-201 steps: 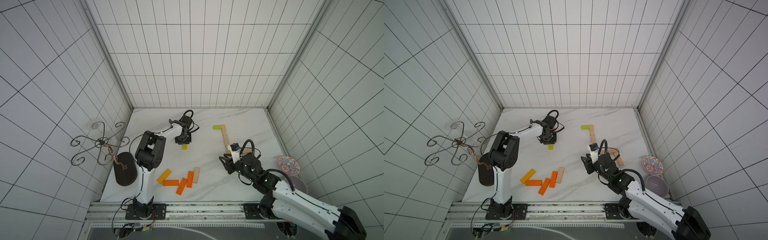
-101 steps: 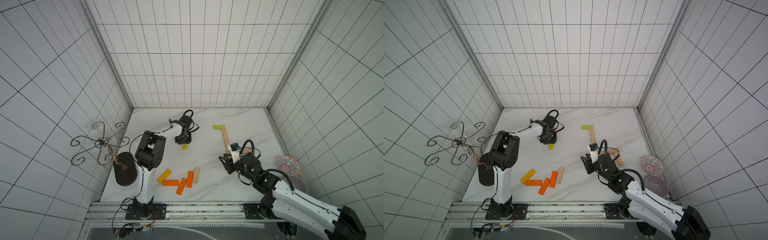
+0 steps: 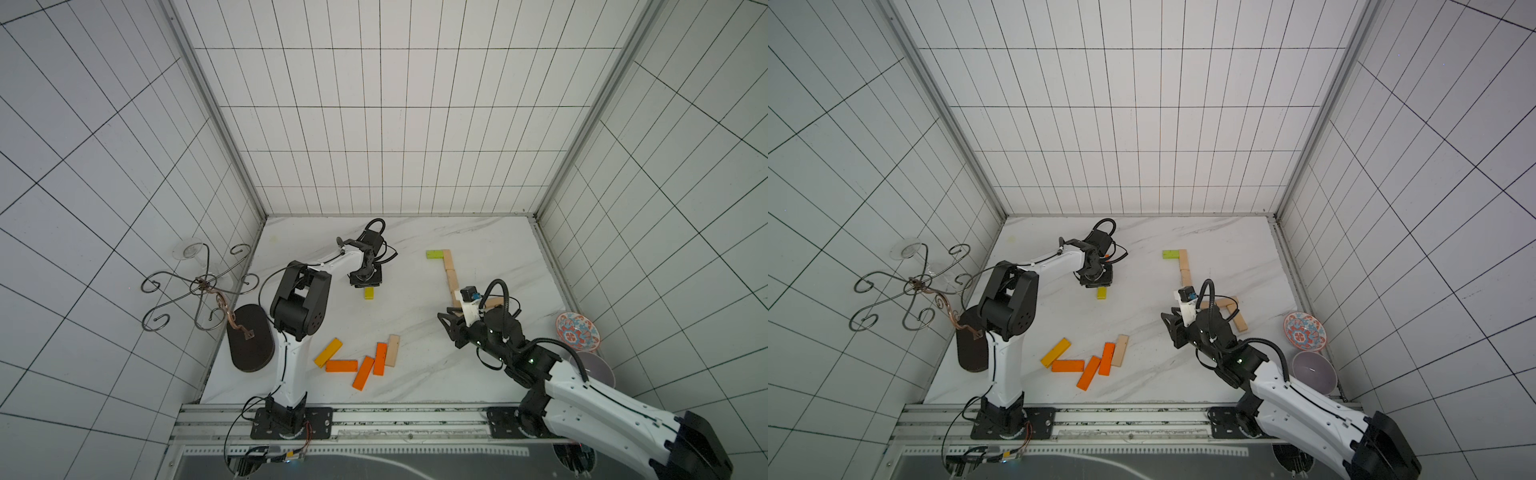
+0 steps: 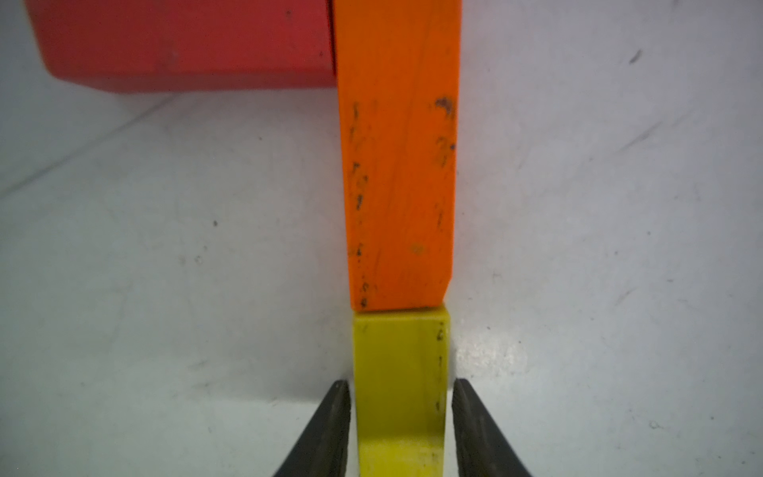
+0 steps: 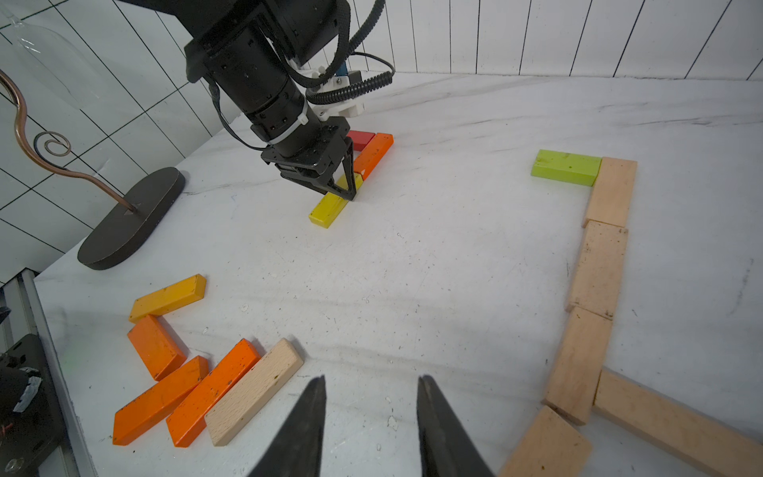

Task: Assemble a giraffe with building blocks
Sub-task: Assemble the building block at the center of the board, then pick up the building block from the center of the board.

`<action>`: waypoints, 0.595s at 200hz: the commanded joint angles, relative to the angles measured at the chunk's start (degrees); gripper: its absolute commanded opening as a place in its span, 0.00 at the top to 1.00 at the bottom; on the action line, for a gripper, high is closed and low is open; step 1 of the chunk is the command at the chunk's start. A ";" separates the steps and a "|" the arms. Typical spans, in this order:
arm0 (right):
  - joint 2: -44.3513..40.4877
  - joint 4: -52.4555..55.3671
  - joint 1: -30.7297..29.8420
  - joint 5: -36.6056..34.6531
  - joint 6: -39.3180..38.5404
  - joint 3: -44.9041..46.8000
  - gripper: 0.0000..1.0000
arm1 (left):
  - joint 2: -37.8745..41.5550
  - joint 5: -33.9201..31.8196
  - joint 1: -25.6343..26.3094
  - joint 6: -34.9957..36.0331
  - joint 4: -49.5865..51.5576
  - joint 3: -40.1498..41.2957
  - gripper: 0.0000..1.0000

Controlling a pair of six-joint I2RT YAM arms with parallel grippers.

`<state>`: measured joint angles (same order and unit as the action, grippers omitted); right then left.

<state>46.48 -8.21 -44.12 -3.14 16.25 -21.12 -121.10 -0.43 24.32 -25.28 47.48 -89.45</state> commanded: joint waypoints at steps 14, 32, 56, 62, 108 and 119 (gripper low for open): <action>0.70 -1.66 0.52 0.59 0.27 2.77 0.62 | -2.25 -0.89 -0.58 -0.39 1.21 0.50 0.51; 0.81 -1.65 0.52 0.66 0.36 2.58 0.62 | -0.91 -1.31 -0.59 -0.39 1.58 0.59 0.47; 0.88 -1.31 0.52 0.59 0.36 2.14 0.62 | 2.84 -1.86 -0.41 -0.21 1.91 1.22 0.43; 0.89 -1.18 0.52 0.59 0.36 1.91 0.62 | 3.99 -1.94 -0.32 -0.21 1.98 1.44 0.43; 0.84 -0.08 0.52 -0.42 -0.55 0.42 0.61 | 16.89 -5.23 2.99 -0.12 4.20 2.54 0.41; 1.11 0.40 0.52 -0.87 -1.18 -0.21 0.61 | 20.24 -5.45 3.90 -0.34 4.44 3.35 0.41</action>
<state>47.27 -8.14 -44.12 -3.16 16.19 -21.15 -109.03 -3.55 25.78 -25.06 51.29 -87.02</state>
